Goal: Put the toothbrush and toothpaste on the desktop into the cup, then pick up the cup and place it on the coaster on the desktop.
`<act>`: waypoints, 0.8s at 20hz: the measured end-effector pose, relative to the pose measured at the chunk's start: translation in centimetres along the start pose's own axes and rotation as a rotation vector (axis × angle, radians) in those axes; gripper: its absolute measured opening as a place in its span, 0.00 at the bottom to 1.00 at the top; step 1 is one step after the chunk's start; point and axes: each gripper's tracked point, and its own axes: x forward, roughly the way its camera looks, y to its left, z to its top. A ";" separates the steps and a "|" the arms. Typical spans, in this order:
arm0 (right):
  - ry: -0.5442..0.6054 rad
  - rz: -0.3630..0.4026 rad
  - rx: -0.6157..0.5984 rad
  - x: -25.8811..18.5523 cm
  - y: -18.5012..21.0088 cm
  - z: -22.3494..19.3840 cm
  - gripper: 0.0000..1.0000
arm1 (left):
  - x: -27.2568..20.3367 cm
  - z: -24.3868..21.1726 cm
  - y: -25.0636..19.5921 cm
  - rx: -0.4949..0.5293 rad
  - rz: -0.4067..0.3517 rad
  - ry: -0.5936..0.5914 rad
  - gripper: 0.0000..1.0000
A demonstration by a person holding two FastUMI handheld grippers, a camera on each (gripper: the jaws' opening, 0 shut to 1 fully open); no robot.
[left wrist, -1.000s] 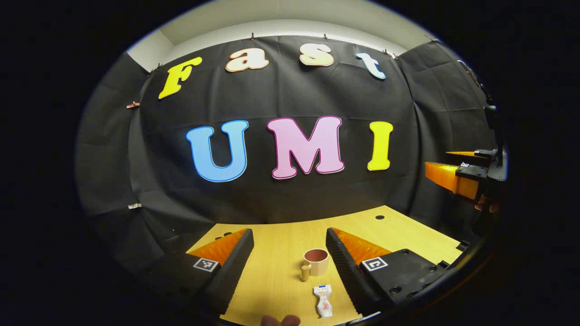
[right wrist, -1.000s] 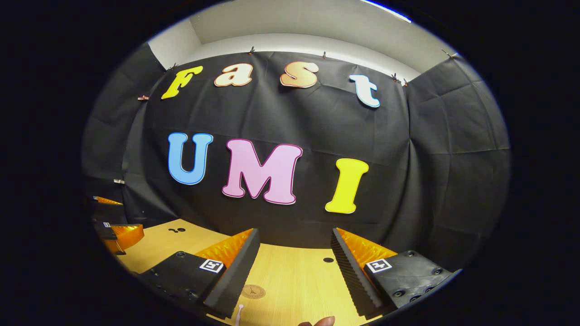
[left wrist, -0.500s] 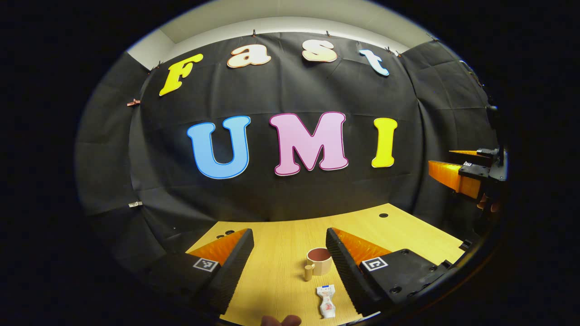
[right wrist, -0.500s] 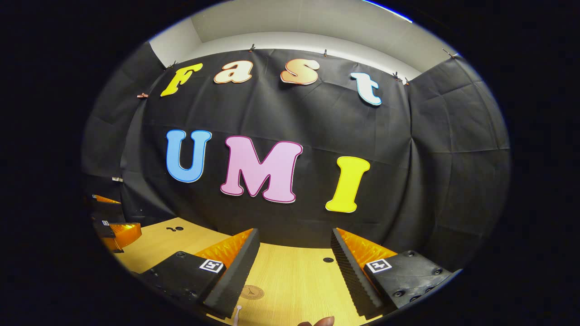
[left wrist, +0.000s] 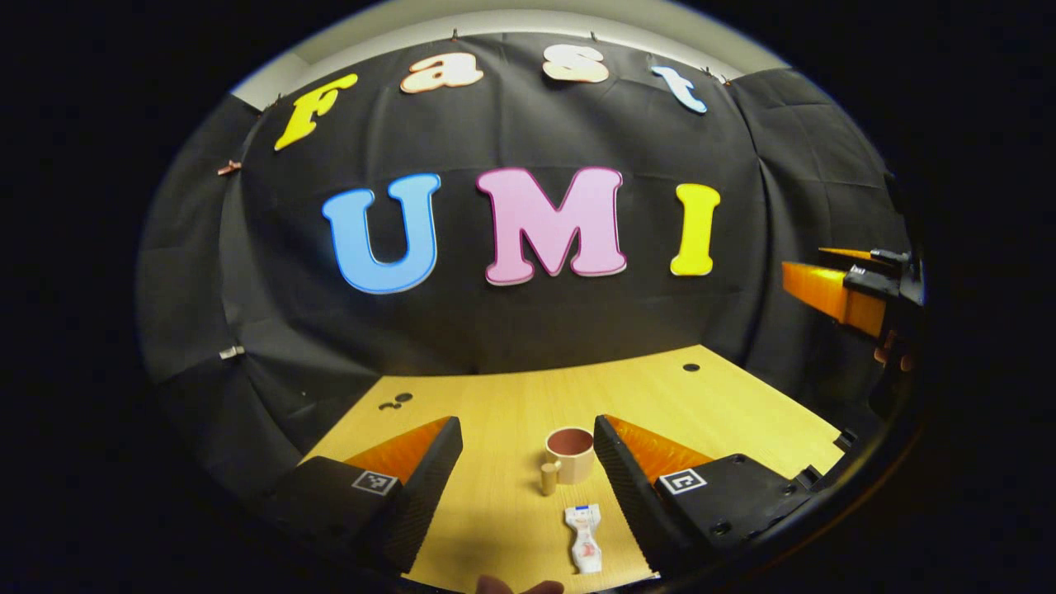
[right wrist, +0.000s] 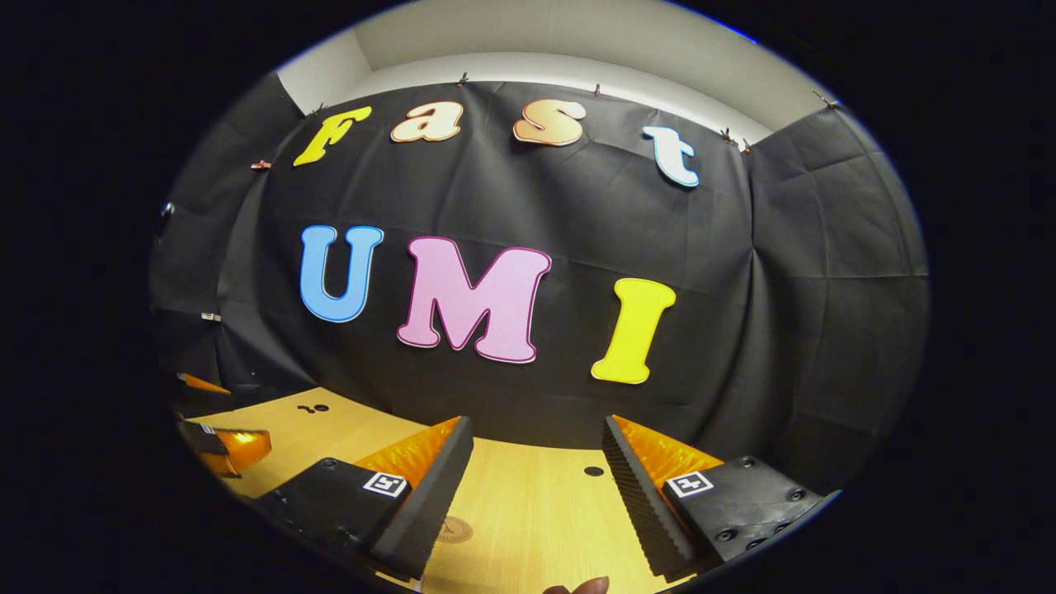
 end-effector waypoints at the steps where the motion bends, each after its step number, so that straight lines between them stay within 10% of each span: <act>1: 0.003 -0.003 -0.001 0.1 -0.3 -0.1 0.97 | 0.6 -1.2 -0.2 -0.007 -0.004 0.040 0.99; 16: 0.100 0.016 -0.042 3.0 -4.4 -5.4 0.97 | 5.1 -22.3 -6.3 -0.045 -0.107 0.710 0.95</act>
